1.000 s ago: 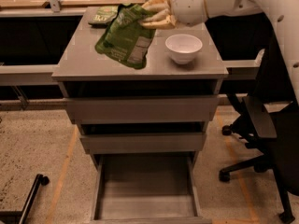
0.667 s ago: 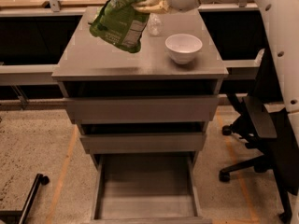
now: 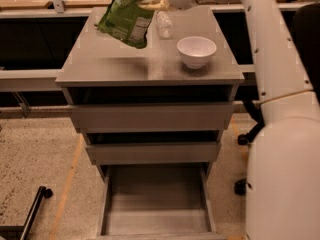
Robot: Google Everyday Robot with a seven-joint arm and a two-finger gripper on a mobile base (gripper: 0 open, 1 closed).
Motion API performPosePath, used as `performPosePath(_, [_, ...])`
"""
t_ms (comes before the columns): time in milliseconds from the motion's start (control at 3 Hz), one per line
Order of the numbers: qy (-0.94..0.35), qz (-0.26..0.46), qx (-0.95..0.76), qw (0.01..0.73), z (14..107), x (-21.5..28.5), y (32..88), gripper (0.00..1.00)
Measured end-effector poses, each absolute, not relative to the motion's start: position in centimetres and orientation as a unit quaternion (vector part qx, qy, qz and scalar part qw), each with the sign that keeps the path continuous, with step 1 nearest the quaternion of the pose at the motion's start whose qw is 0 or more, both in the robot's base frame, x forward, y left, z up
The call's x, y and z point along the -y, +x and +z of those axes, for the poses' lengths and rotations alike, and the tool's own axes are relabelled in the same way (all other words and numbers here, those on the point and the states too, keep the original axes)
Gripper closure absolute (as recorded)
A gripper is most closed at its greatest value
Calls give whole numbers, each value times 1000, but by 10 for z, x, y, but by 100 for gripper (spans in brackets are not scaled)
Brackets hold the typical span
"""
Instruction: Pick green rice chip bag from bottom drawer and place on counter
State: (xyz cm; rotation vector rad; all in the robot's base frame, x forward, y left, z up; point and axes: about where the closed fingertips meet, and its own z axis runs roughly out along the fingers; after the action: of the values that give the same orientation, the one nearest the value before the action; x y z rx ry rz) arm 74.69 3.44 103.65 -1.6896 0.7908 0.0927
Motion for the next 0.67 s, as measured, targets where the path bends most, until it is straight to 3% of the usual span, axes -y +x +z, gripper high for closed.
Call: performPosePath(667, [-729, 36, -370, 574, 994, -43, 795, 36])
